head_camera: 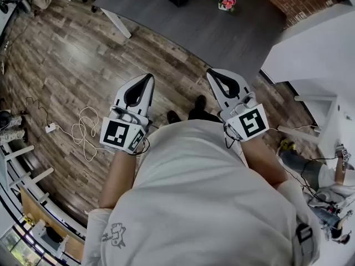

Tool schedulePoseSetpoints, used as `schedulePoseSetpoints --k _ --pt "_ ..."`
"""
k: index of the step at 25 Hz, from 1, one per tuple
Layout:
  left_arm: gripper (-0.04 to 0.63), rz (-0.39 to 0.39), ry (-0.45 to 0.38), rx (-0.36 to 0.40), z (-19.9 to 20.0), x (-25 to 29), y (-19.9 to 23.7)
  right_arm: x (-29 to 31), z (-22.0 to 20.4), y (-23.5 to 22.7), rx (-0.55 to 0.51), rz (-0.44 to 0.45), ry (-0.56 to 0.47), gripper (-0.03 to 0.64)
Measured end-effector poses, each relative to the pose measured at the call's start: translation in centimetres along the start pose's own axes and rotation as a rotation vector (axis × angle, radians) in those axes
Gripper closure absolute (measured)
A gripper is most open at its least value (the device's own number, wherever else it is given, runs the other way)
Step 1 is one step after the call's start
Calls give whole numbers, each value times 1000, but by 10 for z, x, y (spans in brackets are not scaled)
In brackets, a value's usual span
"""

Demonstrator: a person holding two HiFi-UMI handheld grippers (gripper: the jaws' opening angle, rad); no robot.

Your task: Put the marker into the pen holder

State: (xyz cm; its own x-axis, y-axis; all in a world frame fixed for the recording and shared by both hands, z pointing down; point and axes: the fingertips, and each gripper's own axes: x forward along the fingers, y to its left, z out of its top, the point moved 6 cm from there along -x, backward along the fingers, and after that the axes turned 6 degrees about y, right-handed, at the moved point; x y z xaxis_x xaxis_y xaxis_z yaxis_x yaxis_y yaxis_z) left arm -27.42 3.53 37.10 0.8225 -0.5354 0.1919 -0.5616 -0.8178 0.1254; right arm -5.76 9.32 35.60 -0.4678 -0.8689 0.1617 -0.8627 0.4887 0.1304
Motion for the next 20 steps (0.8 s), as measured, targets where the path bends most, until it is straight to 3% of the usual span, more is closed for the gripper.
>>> schedulePoseSetpoints --k 7,20 --pt "584 7 2 13 0 12 -24 -22 -6 -10 2 13 -10 612" --pt "584 62 -16 10 -1 53 -108 -92 -20 -45 18 96 -35 612"
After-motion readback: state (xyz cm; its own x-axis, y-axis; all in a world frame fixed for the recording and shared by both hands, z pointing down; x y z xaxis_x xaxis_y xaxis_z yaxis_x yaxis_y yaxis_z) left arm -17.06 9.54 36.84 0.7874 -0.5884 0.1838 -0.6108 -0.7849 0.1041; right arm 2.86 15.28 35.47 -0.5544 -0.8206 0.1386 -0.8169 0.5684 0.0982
